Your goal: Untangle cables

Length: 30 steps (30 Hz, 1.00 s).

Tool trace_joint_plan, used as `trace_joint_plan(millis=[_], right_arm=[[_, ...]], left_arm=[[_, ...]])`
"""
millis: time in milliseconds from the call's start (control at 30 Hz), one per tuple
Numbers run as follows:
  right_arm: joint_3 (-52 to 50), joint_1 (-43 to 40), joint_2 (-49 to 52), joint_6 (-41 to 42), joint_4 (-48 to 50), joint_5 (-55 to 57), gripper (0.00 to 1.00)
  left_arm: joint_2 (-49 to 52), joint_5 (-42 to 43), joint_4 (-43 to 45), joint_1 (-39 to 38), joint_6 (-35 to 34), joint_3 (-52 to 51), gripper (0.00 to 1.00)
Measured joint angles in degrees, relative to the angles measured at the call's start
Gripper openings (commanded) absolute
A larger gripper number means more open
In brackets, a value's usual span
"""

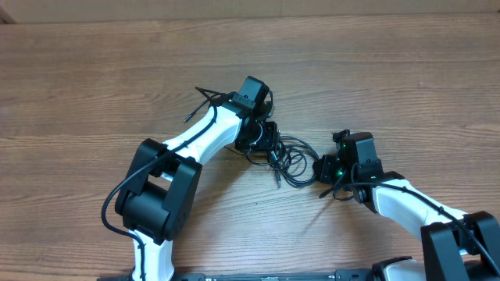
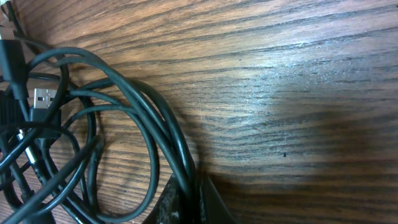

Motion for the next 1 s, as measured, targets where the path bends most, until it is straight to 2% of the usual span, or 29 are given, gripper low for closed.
trace_joint_plan(millis=[300, 600, 700, 833, 1000], right_arm=[[0.0, 0.0, 0.0, 0.0, -0.3, -0.1, 0.04], [0.3, 0.0, 0.0, -0.1, 0.8, -1.0, 0.04], [0.5, 0.0, 0.0, 0.0, 0.8, -1.2, 0.04], [0.5, 0.0, 0.0, 0.0, 0.6, -1.1, 0.04], [0.5, 0.0, 0.0, 0.0, 0.3, -1.1, 0.04]], left_arm=[[0.0, 3.5, -5.0, 2.8, 0.5, 2.5, 0.04], [-4.3, 22.6, -4.9, 10.3, 4.6, 7.8, 0.04], [-4.8, 26.1, -4.9, 10.8, 4.8, 7.8, 0.04], [-4.8, 25.5, -5.0, 10.9, 4.8, 7.8, 0.04], [-4.8, 16.8, -6.1, 10.1, 4.8, 7.8, 0.04]])
